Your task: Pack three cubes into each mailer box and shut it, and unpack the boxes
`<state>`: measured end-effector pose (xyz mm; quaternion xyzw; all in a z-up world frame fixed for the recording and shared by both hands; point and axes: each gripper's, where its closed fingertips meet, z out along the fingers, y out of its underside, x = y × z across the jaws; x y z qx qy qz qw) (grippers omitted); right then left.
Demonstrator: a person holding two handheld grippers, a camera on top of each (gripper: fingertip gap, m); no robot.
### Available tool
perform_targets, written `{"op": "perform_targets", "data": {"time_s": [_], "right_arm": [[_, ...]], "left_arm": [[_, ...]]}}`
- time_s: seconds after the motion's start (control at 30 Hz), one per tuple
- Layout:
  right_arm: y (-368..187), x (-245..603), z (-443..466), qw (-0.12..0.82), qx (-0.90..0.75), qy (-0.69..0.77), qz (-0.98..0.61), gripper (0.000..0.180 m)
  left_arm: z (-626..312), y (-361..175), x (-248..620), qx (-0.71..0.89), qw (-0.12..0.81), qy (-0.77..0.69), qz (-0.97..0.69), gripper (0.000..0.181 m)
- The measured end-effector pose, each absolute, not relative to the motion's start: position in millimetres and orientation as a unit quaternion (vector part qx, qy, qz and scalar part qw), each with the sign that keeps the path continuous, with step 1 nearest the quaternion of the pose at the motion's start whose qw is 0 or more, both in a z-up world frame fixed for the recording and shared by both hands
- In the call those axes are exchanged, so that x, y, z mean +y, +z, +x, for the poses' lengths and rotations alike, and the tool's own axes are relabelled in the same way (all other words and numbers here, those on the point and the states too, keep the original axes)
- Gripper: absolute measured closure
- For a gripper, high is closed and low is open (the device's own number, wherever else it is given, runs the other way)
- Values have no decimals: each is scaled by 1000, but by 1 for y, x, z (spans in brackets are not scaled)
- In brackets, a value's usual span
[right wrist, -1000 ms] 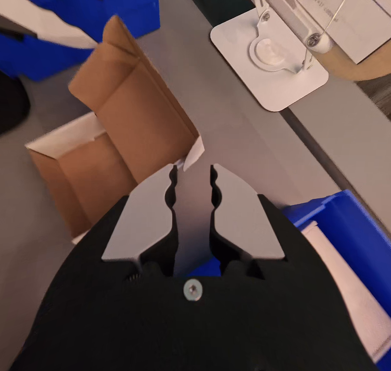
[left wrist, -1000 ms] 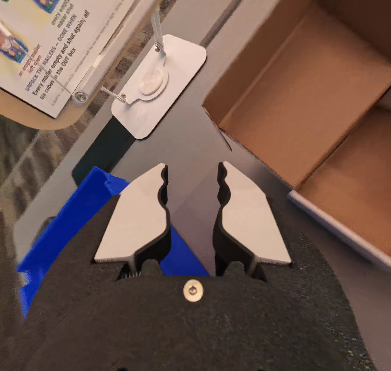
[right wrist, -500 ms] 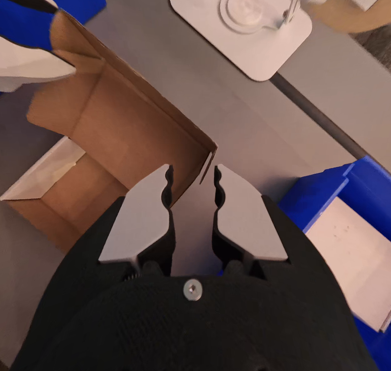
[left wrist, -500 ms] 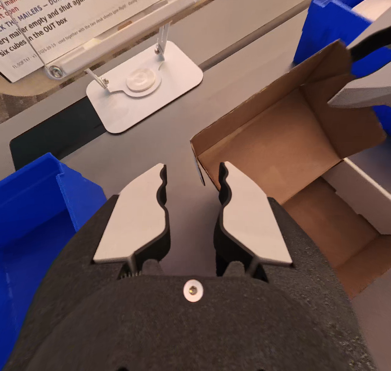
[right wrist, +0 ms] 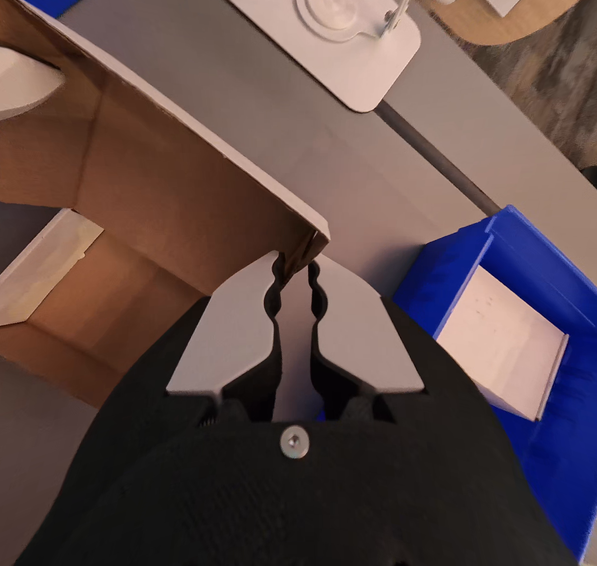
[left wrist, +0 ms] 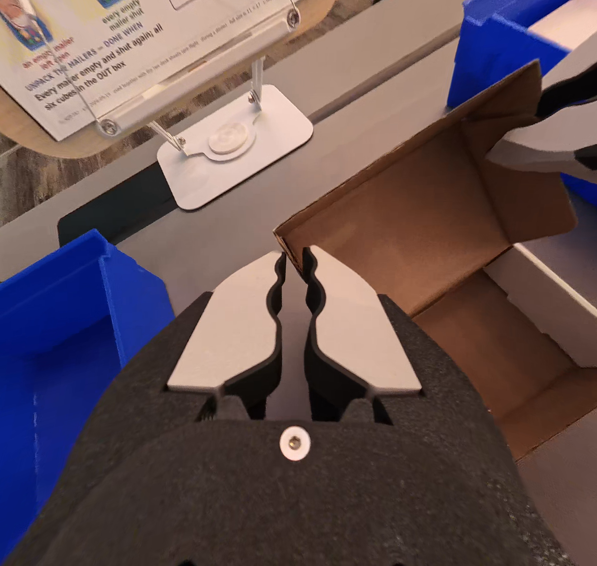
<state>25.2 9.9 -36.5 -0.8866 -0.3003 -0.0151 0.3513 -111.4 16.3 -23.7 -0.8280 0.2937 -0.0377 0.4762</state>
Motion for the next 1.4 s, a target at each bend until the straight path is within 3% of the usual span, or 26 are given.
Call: {"op": "perform_targets", "data": {"time_s": [0.03,0.67,1.4], "right_arm": [[-35,6,25,363,-294,-15,-884,166],[-22,-76,14,582,-228,-29,-780,163],[-68,-166,4,497,-259,14,-828,147]], "left_arm": [[-111,-21,13,288,487,-41,-824,171],[-116,-8,-75,265,620,-29,-738,171],[-118,-60,-167,323,564,-32,-760,162]]}}
